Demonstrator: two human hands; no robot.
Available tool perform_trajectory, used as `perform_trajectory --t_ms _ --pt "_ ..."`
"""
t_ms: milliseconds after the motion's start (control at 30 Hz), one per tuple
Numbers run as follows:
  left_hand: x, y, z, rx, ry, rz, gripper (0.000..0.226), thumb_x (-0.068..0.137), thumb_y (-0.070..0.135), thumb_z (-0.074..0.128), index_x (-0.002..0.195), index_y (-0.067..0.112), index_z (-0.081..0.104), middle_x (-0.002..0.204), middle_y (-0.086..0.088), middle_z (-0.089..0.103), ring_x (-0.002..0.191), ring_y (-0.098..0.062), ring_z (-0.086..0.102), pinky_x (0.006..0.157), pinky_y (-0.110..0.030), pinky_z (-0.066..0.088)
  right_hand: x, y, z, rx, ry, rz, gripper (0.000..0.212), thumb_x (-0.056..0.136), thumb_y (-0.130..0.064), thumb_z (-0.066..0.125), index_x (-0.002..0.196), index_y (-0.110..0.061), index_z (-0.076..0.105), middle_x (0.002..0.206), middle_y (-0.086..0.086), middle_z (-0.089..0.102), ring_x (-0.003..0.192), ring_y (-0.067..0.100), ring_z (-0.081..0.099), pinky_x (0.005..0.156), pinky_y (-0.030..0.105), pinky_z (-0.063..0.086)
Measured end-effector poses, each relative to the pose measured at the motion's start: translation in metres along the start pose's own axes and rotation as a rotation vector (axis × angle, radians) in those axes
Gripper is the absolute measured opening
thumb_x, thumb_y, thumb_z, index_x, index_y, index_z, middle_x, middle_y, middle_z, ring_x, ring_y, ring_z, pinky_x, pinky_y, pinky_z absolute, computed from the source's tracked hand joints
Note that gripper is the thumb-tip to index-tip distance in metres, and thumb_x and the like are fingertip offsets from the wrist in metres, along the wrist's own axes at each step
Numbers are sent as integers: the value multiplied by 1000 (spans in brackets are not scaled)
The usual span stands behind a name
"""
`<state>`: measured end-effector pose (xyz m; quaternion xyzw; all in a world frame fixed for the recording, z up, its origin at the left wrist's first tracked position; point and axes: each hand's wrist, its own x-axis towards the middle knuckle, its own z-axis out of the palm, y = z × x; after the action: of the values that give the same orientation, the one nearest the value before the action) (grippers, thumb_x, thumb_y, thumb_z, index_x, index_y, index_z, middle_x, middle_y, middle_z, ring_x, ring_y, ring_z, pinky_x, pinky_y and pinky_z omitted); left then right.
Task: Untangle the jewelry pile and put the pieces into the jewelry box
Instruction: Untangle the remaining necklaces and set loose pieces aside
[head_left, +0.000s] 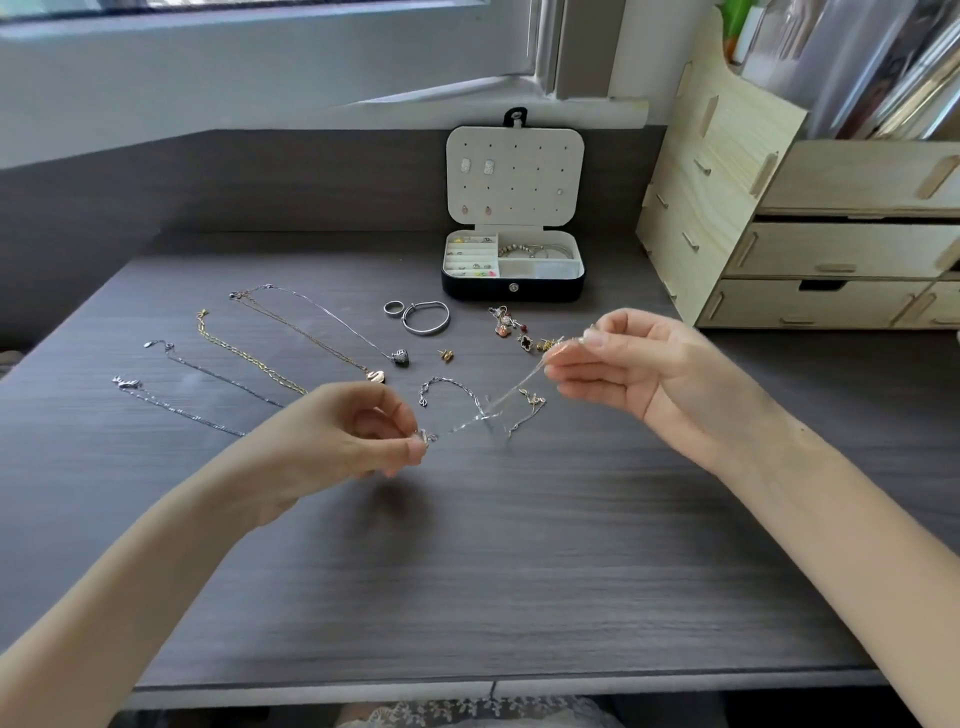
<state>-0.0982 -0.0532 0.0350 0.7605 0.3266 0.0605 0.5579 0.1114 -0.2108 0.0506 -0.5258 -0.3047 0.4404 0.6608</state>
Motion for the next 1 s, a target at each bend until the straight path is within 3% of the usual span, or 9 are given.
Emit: perform_trajectory --t_ms 167,300,400,567,633,700,833,1000 --pt "-1 2 -10 20 -42 20 22 69 14 78 82 9 62 70 -1 62 58 -9 48 50 -15 37 15 -21 5 87 20 -99 7 74 -12 60 77 -9 54 76 11 71 74 23 70 71 32 58" --pt "0 6 -13 59 -44 5 20 63 23 66 81 16 66 72 3 63 60 -9 48 55 -18 37 21 -38 8 170 35 -147 11 71 -11 59 62 -14 66 71 9 70 70 22 69 67 31 57" --pt "0 8 -15 165 -22 -8 18 62 26 61 79 24 68 71 8 62 60 -5 49 57 -19 36 24 -49 10 250 48 -170 6 71 -12 58 67 -13 62 67 6 69 67 20 68 66 30 57" --pt "1 6 -12 362 -43 -2 15 82 9 59 79 21 68 71 4 55 63 -9 45 58 -21 33 26 -62 13 333 61 -194 6 73 -12 58 78 -11 56 66 4 67 65 17 66 65 28 56" --pt "2 4 -10 461 -45 -1 19 85 8 54 82 22 67 70 8 54 61 -8 44 56 -18 33 25 -66 14 370 46 -204 3 73 -11 58 74 -10 60 66 4 66 64 17 65 63 28 55" --pt "2 4 -8 536 -42 0 19 86 11 52 83 23 66 72 8 54 64 -8 45 57 -19 34 24 -70 15 404 26 -211 12 74 -11 58 63 -11 64 65 3 64 62 16 62 60 26 53" --pt "3 4 -6 667 -48 -8 17 88 17 51 80 27 62 75 10 55 64 -7 46 53 -17 32 23 -73 14 465 7 -225 23 77 -13 56 54 -13 57 59 0 52 53 11 49 52 21 43" --pt "1 4 -2 805 26 -5 16 90 20 50 80 27 61 69 15 50 62 -2 44 51 -18 30 25 -67 2 627 28 -210 26 70 -10 60 57 -16 39 53 -4 32 45 9 26 44 19 22"
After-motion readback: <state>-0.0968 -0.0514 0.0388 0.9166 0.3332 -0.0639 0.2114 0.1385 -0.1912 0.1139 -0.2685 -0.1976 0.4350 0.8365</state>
